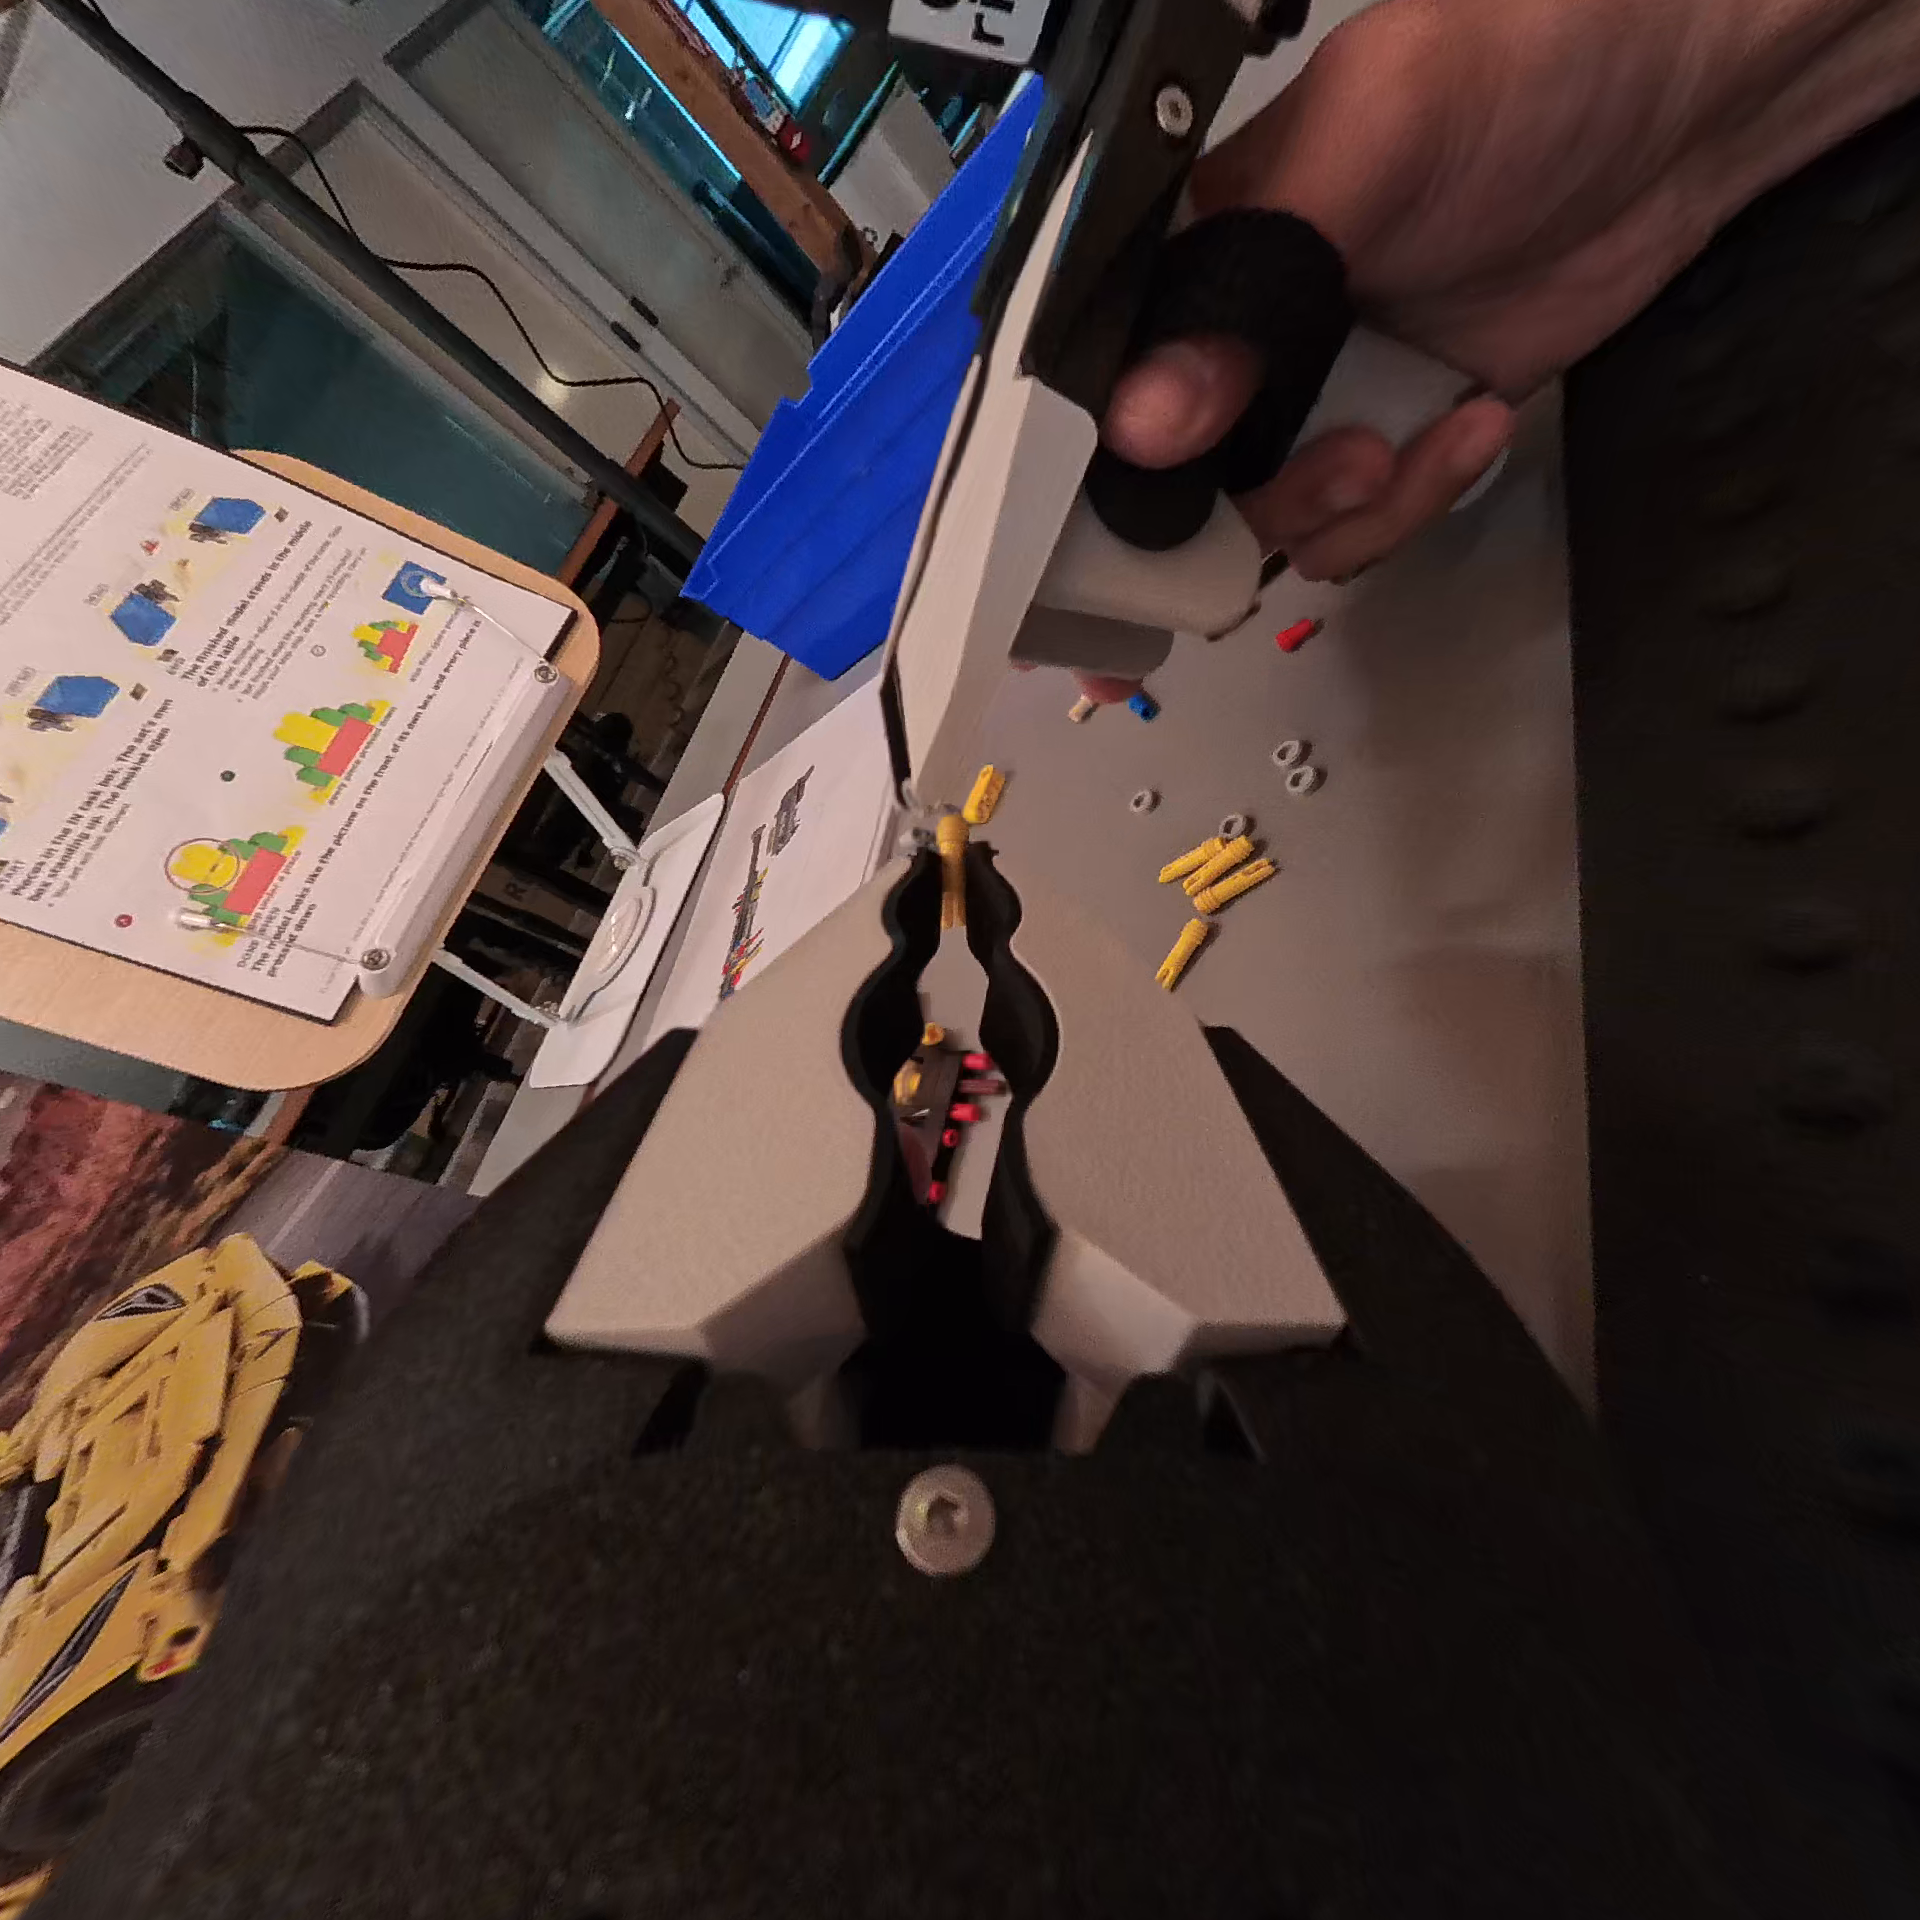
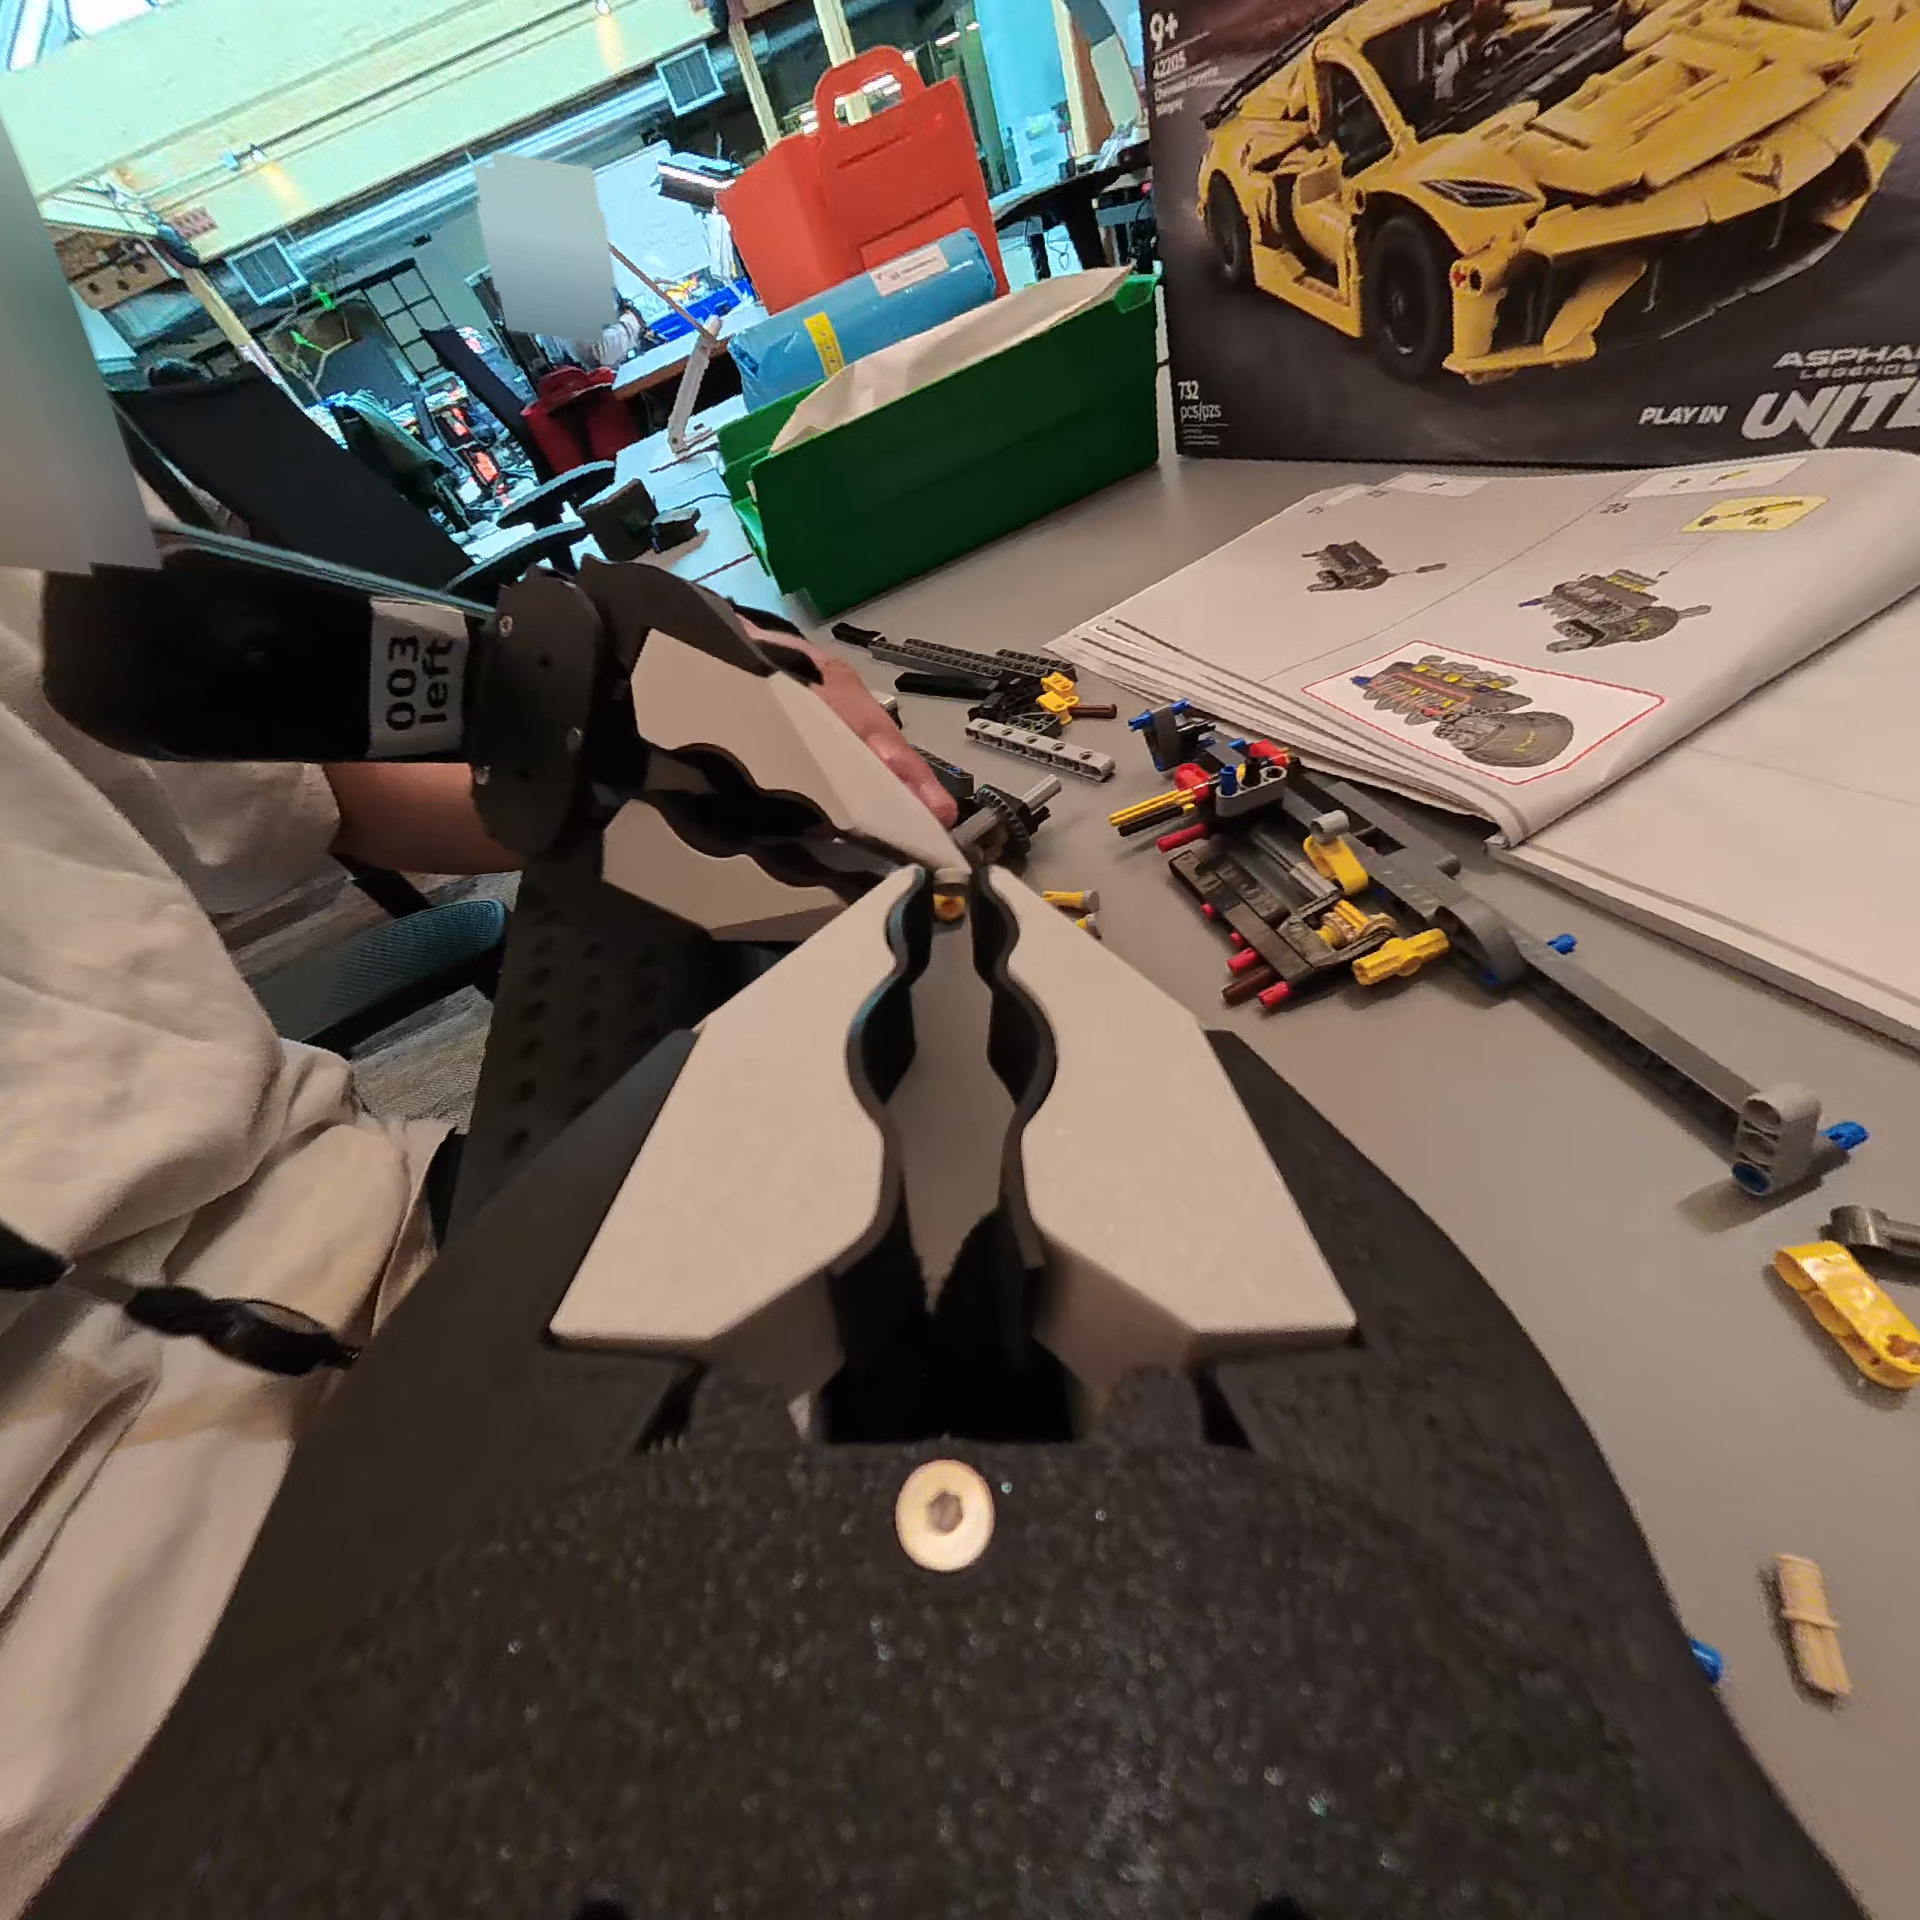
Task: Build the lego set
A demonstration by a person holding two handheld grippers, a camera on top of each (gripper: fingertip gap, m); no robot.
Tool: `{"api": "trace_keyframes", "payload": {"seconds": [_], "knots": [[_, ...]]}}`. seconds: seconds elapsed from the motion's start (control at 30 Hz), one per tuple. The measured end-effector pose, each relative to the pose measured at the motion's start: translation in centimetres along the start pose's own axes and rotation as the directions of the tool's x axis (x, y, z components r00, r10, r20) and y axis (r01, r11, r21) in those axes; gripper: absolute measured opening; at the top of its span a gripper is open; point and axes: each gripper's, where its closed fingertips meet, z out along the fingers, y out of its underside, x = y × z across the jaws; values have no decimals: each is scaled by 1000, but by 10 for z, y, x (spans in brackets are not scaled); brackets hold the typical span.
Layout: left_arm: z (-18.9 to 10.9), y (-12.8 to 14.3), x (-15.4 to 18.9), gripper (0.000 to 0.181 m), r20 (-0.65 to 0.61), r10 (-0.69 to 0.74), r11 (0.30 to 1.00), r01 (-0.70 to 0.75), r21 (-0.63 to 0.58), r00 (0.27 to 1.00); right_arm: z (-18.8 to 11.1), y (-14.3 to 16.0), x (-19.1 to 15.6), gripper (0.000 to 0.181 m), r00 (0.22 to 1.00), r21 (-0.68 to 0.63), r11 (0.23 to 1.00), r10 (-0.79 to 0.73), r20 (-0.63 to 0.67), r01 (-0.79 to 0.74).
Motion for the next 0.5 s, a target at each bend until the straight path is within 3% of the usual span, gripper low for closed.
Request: {"api": "trace_keyframes", "payload": {"seconds": [0.17, 0.4, 0.5], "knots": [[-5, -3, -1, 3, 18, 50, 999, -50, 12, 999, 2, 13, -8, 6, 998, -68, 996, -46, 35, 49], [-6, 5, 4, 3, 39, 208, 978, -206, -36, 977, 5, 19, -5, 6, 968, -101, 964, -251, -23, 247], [-8, 6, 8, 3, 47, 279, 960, -276, -50, 959, 7, 24, -4, 6, 964, -131, 957, -266, -29, 260]]}}
